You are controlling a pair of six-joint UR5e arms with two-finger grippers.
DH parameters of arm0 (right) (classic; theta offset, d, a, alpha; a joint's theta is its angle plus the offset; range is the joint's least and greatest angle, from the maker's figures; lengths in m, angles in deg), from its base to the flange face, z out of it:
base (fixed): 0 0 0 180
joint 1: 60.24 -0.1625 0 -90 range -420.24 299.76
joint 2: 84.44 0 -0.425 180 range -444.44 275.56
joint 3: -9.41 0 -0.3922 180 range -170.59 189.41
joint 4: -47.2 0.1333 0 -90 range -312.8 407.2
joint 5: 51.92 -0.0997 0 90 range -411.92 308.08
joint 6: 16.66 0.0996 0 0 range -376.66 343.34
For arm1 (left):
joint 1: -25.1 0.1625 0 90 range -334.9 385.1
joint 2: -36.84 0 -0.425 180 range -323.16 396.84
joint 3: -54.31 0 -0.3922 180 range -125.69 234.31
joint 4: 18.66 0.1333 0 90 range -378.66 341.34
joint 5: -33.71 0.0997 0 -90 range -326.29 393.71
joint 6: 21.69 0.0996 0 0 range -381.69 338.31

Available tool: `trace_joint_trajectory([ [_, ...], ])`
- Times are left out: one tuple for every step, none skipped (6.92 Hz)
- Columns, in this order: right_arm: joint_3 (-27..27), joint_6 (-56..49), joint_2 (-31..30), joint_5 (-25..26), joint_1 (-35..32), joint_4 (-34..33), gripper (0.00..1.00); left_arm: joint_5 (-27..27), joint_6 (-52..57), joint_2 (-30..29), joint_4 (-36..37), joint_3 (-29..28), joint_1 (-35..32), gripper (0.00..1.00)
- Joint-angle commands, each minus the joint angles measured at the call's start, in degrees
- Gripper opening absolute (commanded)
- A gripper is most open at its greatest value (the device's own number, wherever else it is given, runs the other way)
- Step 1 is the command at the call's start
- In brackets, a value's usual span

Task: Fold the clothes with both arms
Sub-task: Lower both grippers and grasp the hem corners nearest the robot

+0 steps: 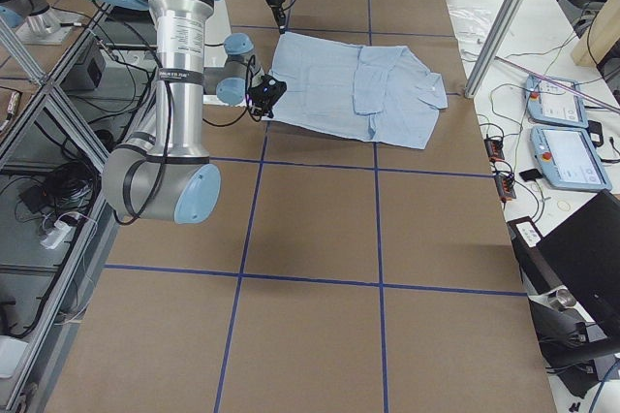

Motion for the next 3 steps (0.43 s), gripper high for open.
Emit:
trace_joint_trajectory([
  [-4.8, 0.5, -2.7, -2.4, 0.3, -0.1, 0.0, -0.2, -2.7, 1.0, 1.8, 5.4, 0.0, 0.0],
  [-6.5, 1.2, -3.1, -4.1, 0.3, -0.2, 0.0, -0.2, -3.4, 1.0, 4.6, 8.2, 0.0, 0.0],
  [-7.6, 1.2, -3.2, -5.1, 0.3, -0.3, 0.0, -0.5, -4.9, 0.8, 6.1, 10.0, 0.0, 0.0],
])
